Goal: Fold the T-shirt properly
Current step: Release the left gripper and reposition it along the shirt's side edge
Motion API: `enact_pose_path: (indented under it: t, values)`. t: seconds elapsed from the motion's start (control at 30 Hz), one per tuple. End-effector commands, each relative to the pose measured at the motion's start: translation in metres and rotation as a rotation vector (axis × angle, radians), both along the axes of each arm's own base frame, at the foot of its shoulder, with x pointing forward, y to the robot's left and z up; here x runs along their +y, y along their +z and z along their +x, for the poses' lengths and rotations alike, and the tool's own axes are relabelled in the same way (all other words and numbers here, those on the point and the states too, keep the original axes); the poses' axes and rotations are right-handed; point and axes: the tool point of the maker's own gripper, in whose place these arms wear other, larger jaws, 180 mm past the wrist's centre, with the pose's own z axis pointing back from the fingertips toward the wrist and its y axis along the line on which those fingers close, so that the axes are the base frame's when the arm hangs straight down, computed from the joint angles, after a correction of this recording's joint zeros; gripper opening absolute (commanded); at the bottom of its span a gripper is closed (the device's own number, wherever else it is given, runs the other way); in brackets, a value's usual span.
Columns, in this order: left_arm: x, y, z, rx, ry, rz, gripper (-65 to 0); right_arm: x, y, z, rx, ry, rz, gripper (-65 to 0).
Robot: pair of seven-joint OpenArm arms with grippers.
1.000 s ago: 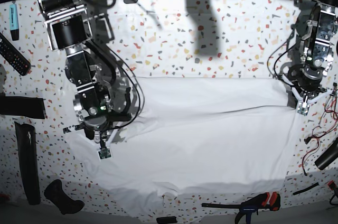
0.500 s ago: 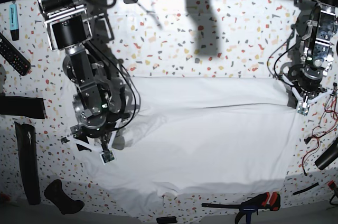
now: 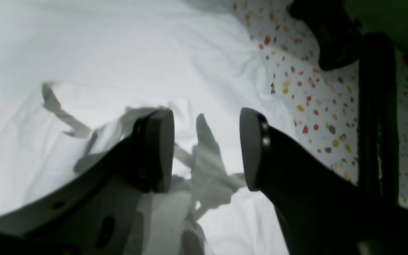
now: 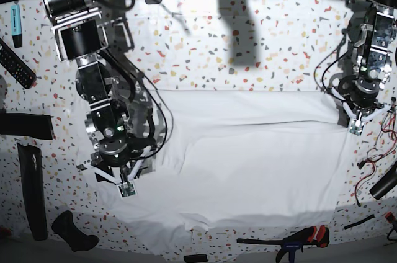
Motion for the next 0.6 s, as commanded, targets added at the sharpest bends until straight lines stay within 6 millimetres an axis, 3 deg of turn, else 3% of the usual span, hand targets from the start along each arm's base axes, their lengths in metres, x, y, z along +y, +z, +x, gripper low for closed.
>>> enact_pose_path:
  t: [0.0,0.23,0.3,0.37,0.57]
  values:
    - [0.011,0.018,0.010,-0.053,0.013,0.027,-65.0,-0.001,0.024,0.011,-0.072,0.003,0.001,-35.3]
    - [0.010,0.020,0.011,-0.062,0.008,0.027,-65.0,-0.002,0.024,0.011,-0.068,0.001,-0.008,-35.3]
    - [0.009,0.025,0.013,-0.085,-0.017,0.067,-52.5,-0.002,0.024,0.011,-0.068,0.001,-0.006,-35.3]
    - [0.009,0.030,0.016,-0.103,-0.035,0.112,-43.9,-0.002,0.023,0.010,-0.065,0.000,-0.007,-35.3]
    - [0.011,0.043,0.025,-0.148,-0.031,0.126,-42.9,-0.003,0.021,0.010,-0.054,-0.005,-0.007,-35.3]
